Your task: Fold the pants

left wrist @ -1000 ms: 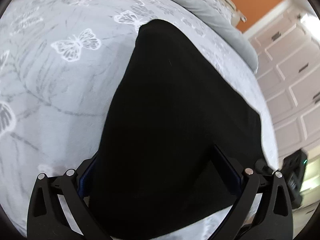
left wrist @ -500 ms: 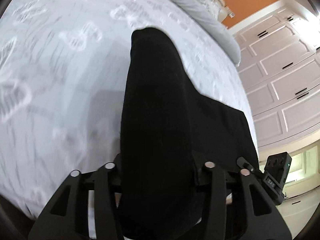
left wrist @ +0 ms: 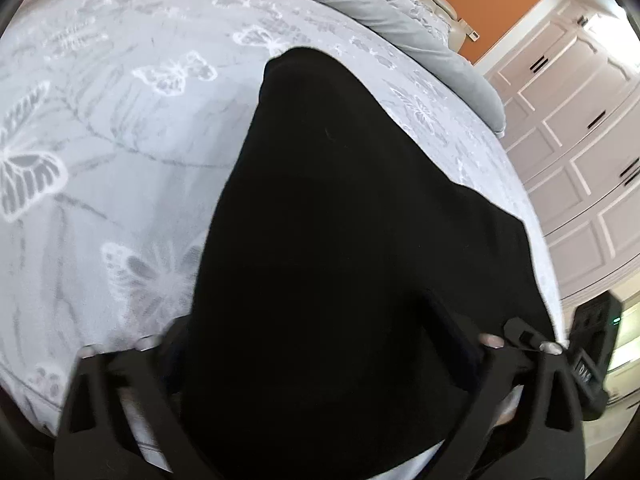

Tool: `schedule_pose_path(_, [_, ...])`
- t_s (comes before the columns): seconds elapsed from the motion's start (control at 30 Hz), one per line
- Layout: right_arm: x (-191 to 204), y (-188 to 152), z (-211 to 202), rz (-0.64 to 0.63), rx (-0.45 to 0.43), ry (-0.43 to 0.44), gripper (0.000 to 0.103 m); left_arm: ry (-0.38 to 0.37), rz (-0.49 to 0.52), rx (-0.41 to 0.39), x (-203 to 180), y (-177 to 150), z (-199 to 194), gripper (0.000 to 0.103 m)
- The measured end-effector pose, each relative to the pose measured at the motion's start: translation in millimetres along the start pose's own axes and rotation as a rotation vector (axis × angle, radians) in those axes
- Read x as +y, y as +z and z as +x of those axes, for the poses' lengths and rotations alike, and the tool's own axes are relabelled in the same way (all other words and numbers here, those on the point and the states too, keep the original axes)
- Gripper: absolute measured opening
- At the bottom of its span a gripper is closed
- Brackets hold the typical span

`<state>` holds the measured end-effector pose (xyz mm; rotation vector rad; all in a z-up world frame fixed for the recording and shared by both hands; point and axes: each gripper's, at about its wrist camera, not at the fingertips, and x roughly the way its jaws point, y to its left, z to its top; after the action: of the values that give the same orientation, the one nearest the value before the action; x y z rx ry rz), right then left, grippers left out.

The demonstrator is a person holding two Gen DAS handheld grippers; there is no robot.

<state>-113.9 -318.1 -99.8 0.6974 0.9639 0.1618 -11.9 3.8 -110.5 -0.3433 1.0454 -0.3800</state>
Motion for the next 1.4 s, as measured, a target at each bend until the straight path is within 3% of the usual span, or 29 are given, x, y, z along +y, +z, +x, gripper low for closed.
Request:
schedule_pose_path(0.07, [-1, -2, -4, 0.046, -0.002, 0.067, 0.042, -0.012, -0.001, 0.002, -1, 8, -3, 0.049])
schedule_pose_path(0.17, [10, -11, -21, 0.028, -0.023, 0.088, 0.038, -0.053, -0.030, 0.022, -4, 15, -19, 0.038])
schedule_pose_path(0.5, [68, -65, -115, -0.078, -0.062, 0.161, 0.037, -0.104, 0.097, 0.019, -46, -8, -139, 0.034])
schedule_pose_path(0.7, [109, -58, -177, -0.186, -0.191, 0.189, 0.037, -0.155, 0.184, -0.076, -73, -3, -199, 0.034])
schedule_pose_path(0.87, [152, 1, -203, -0.315, -0.330, 0.203, 0.037, -0.185, 0.267, -0.240, -101, 45, -233, 0.034])
schedule_pose_path(1.07, [179, 108, -192, -0.415, -0.480, 0.230, 0.038, -0.220, 0.315, -0.426, -128, 152, -225, 0.036])
schedule_pose_path(1.27, [155, 226, -107, -0.380, -0.481, 0.255, 0.039, -0.185, 0.333, -0.493, -123, 248, -138, 0.038])
schedule_pose_path(1.4, [111, 281, -8, -0.278, -0.375, 0.204, 0.041, -0.109, 0.301, -0.400, -92, 286, -30, 0.041])
